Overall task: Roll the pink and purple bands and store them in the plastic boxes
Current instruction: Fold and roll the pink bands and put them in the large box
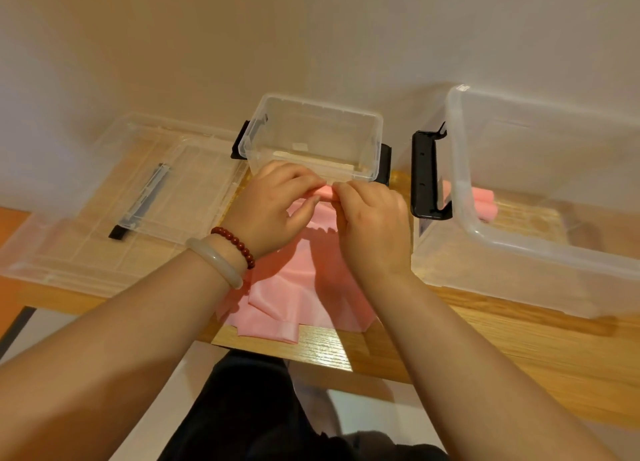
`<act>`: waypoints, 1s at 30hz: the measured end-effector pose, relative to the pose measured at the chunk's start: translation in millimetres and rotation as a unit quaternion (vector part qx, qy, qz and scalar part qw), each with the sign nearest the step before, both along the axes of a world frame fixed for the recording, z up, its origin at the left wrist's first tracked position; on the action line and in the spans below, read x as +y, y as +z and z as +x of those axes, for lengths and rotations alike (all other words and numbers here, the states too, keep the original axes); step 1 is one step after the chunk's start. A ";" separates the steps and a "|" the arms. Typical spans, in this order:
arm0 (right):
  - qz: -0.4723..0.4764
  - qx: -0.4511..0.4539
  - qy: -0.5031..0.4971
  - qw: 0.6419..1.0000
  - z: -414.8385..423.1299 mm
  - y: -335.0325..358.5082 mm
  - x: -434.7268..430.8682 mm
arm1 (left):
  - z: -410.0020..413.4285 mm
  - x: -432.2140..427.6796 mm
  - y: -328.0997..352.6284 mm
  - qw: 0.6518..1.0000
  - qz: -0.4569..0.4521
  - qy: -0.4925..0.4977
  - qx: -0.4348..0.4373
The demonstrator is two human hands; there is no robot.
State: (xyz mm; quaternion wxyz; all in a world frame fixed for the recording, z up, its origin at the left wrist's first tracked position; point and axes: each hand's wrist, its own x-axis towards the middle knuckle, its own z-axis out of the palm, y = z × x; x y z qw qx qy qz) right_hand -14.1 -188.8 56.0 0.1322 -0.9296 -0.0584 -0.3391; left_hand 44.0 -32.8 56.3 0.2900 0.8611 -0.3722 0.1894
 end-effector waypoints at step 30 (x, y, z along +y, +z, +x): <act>0.041 -0.001 -0.061 0.997 -12.7 110.0 -123.8 | 3.8 -136.1 108.3 0.999 0.000 -0.034 -0.007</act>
